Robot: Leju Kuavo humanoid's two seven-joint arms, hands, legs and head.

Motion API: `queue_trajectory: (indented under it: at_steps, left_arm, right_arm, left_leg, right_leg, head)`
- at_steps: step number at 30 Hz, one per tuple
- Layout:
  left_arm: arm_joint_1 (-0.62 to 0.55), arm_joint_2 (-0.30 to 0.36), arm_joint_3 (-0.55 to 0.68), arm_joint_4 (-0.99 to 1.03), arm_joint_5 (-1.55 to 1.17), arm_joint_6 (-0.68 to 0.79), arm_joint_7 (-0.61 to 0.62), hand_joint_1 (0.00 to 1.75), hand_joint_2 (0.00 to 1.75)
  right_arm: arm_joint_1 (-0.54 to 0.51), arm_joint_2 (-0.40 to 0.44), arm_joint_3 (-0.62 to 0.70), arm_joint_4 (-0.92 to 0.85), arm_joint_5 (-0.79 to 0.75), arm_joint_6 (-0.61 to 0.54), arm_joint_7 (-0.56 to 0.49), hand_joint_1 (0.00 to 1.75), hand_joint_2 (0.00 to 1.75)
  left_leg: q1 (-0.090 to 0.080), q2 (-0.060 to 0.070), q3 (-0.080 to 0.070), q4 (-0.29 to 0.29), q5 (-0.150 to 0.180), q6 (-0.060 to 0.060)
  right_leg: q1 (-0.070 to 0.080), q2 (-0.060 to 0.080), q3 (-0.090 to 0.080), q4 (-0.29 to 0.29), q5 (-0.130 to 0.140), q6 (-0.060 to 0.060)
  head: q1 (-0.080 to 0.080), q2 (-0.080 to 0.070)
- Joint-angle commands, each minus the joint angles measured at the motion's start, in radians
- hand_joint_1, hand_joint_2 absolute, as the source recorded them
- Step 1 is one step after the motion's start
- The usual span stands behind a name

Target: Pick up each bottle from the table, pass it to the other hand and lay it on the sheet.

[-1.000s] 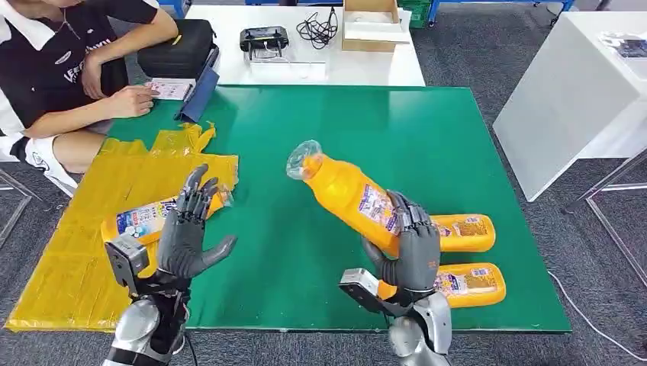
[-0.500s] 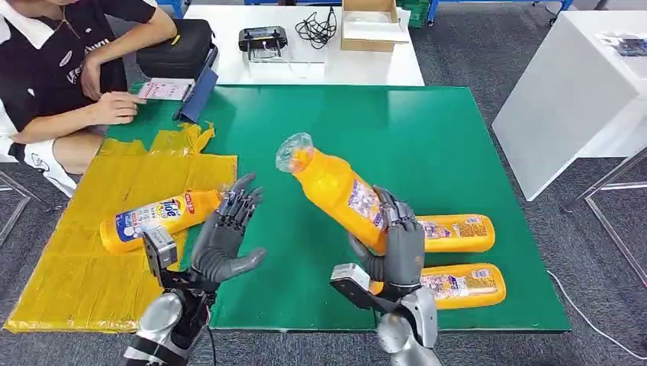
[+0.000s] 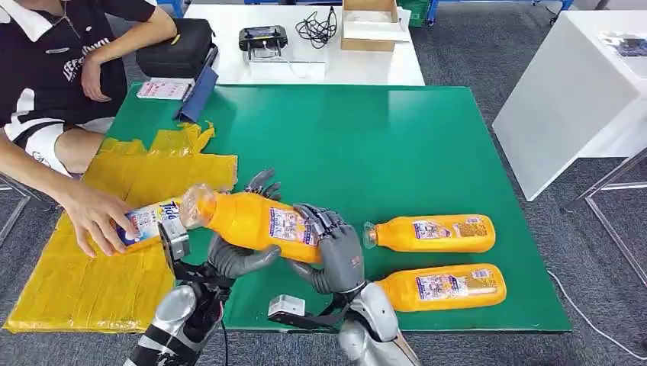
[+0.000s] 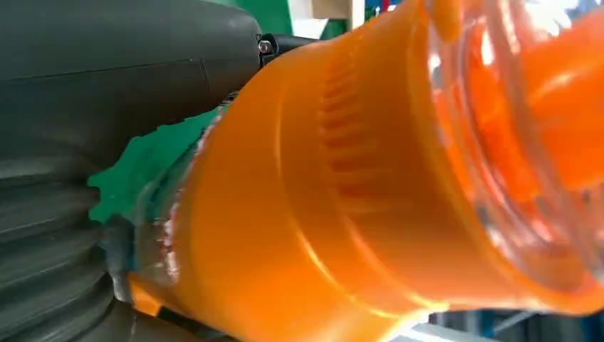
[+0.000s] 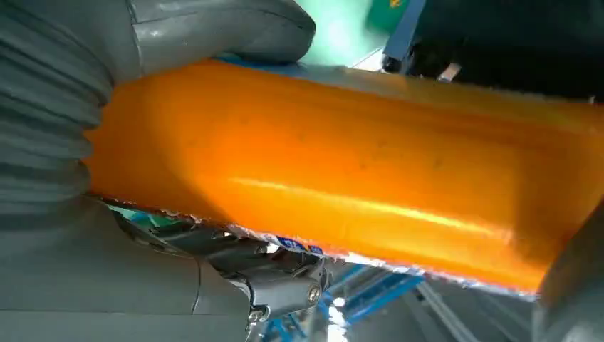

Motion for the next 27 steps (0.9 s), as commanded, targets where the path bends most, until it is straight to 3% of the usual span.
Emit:
queue_trajectory:
  at_steps: [1,2,11,12,13,19,21,24,27]
  left_arm:
    - [-0.058,-0.014,-0.016,0.095,0.047,0.002,-0.010,1.64,1.75]
    - [-0.056,-0.016,-0.010,0.091,0.056,0.005,-0.012,1.75,1.75]
    - [-0.050,-0.033,0.023,0.061,0.057,0.073,-0.036,1.75,1.75]
    - [-0.052,-0.033,0.024,0.057,0.050,0.084,-0.039,1.75,1.75]
    - [-0.055,-0.031,0.023,0.049,0.033,0.103,-0.045,1.75,1.75]
    - [-0.098,0.012,0.024,0.053,-0.156,0.271,-0.064,1.75,1.75]
    - [-0.117,0.022,0.027,0.073,-0.187,0.287,-0.058,1.75,1.75]
    - [-0.174,0.065,-0.003,0.125,-0.517,0.509,-0.059,1.75,1.75]
    - [-0.231,0.129,-0.043,0.185,-0.944,0.699,0.049,1.75,1.75]
  right_arm:
    - [-0.058,-0.012,0.121,0.136,0.015,0.002,-0.004,1.75,1.75]
    - [-0.057,-0.012,0.124,0.138,0.009,0.002,-0.003,1.75,1.75]
    - [-0.045,-0.019,0.100,0.116,-0.013,0.002,-0.005,1.73,1.75]
    - [-0.038,-0.018,0.086,0.105,-0.017,0.002,-0.012,1.29,1.75]
    - [-0.029,-0.017,0.063,0.094,-0.033,0.002,-0.024,0.00,1.75]
    - [0.054,-0.011,-0.106,-0.114,-0.092,0.002,-0.113,0.00,1.75]
    - [0.055,-0.037,-0.094,-0.164,-0.108,0.002,-0.083,0.00,1.75]
    - [0.081,-0.065,-0.128,-0.276,-0.135,0.002,-0.064,0.00,1.75]
    - [0.115,-0.117,-0.145,-0.418,-0.141,0.002,-0.011,0.00,1.75]
  left_leg:
    - [0.001,-0.001,0.003,-0.001,0.000,-0.001]
    - [0.000,-0.001,0.002,-0.001,0.000,-0.001]
    - [0.000,-0.001,0.002,-0.001,0.000,-0.001]
    - [0.001,-0.001,0.004,-0.001,-0.001,-0.002]
    - [0.001,-0.002,0.003,-0.001,0.000,-0.001]
    - [0.001,-0.003,0.000,0.000,0.000,-0.001]
    - [0.001,-0.004,0.001,0.001,-0.001,-0.002]
    - [0.001,-0.004,0.002,0.000,0.000,-0.002]
    - [0.001,-0.005,0.001,0.000,0.000,-0.002]
  right_leg:
    - [0.001,-0.001,0.004,-0.001,-0.001,-0.001]
    - [0.000,0.000,0.002,-0.001,0.000,-0.001]
    - [0.000,-0.001,0.002,-0.001,0.000,0.000]
    - [0.001,-0.001,0.005,-0.001,-0.001,-0.001]
    - [0.001,-0.002,0.003,-0.001,-0.001,-0.001]
    - [0.001,-0.002,0.001,0.000,-0.001,-0.001]
    - [0.001,-0.003,0.002,0.000,-0.002,-0.001]
    - [0.001,-0.003,0.003,0.000,-0.001,-0.001]
    - [0.001,-0.004,0.003,-0.001,-0.001,-0.001]
  head:
    - [0.000,0.000]
    - [0.000,0.000]
    - [0.000,0.000]
    - [0.000,0.000]
    - [0.000,0.000]
    - [0.000,0.000]
    - [0.000,0.000]
    - [0.000,0.000]
    - [0.001,0.000]
